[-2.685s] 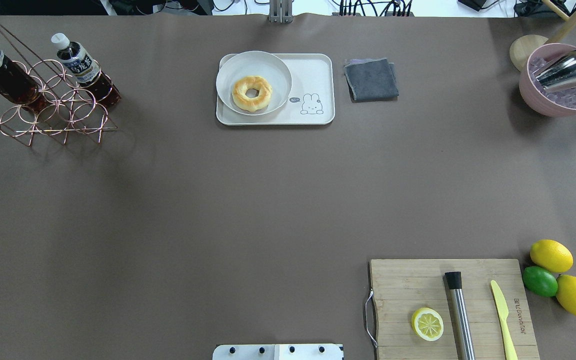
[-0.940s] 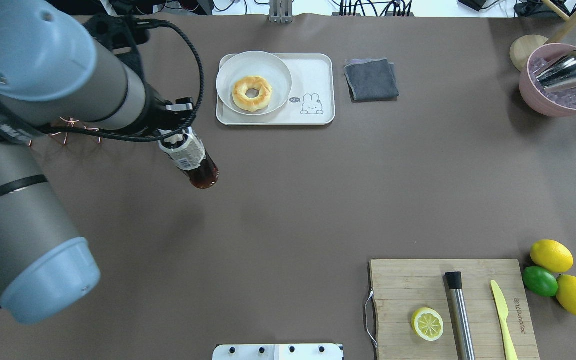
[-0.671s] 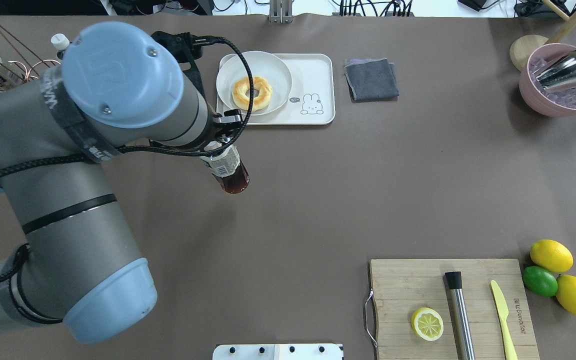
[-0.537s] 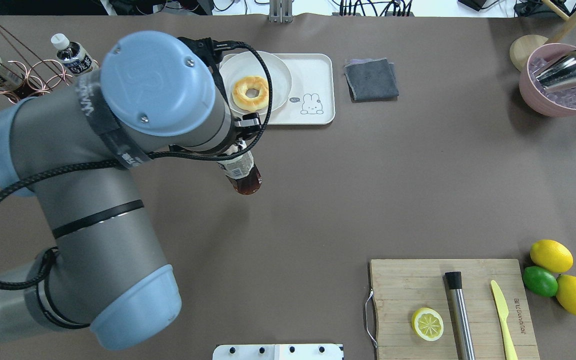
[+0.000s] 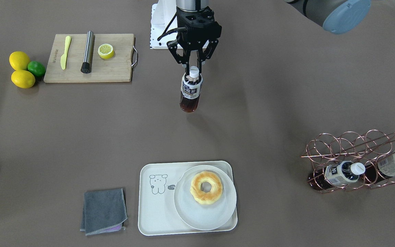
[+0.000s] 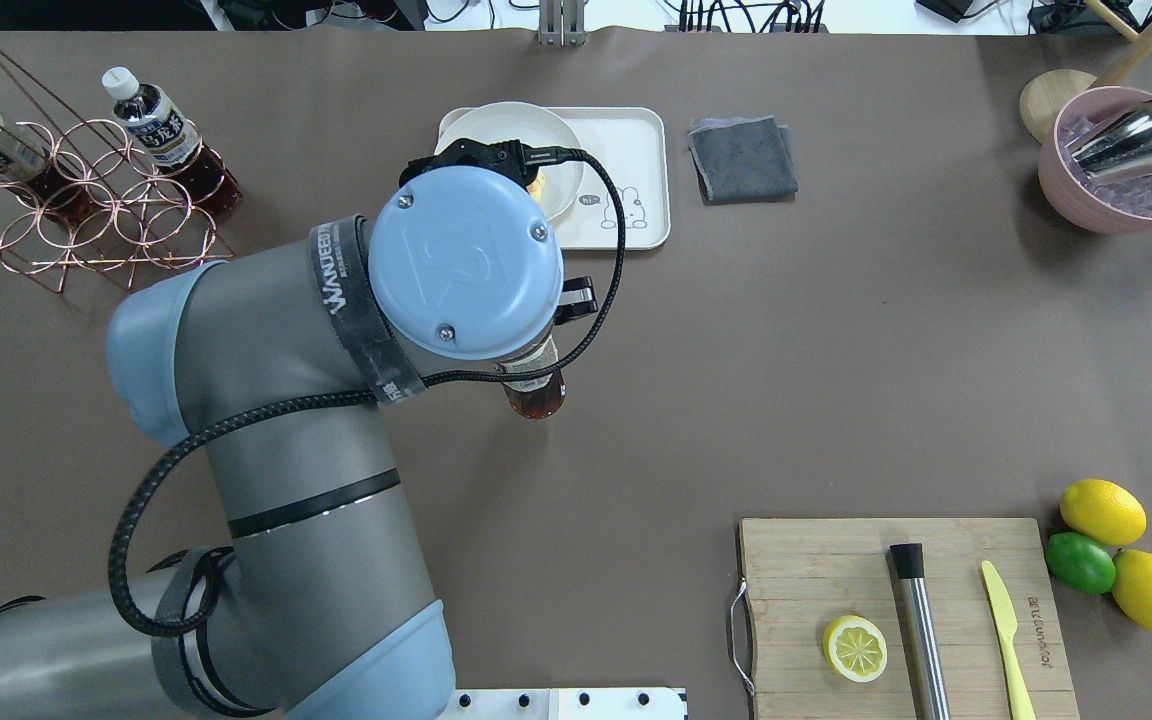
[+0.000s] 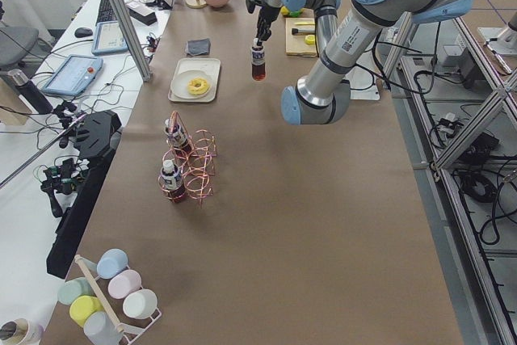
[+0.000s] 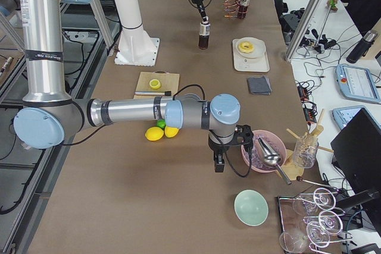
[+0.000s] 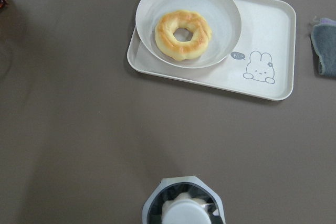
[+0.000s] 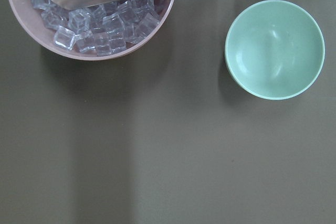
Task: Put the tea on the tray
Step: 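Carry the tea bottle with the left gripper toward the white tray, then lower the bottle onto the table in front of the tray, open left gripper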
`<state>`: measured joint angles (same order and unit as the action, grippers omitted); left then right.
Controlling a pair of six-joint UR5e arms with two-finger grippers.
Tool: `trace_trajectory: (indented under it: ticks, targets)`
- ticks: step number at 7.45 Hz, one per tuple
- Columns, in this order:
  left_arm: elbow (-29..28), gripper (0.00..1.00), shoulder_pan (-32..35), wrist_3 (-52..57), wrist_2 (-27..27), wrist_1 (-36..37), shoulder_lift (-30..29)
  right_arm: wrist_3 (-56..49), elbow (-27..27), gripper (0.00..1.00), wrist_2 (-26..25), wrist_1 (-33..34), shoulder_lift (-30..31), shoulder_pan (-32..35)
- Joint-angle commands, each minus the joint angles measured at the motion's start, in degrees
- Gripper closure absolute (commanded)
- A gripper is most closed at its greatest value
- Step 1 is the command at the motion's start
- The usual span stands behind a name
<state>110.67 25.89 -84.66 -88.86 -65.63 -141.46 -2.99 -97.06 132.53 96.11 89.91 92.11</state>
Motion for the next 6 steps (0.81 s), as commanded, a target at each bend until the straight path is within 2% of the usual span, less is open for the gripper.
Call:
trace_trajectory:
  ticks: [1,6]
  targets:
    - [-1.50,1.00,-3.03,-0.06,3.69,-0.11,-0.31,0.00,0.03,0.00,0.01,0.04,0.00,0.00]
    - [-2.65,1.00,-3.56,0.11,3.60,-0.81,0.04,0.09,0.12,0.00,0.01,-0.04,-0.35,0.00]
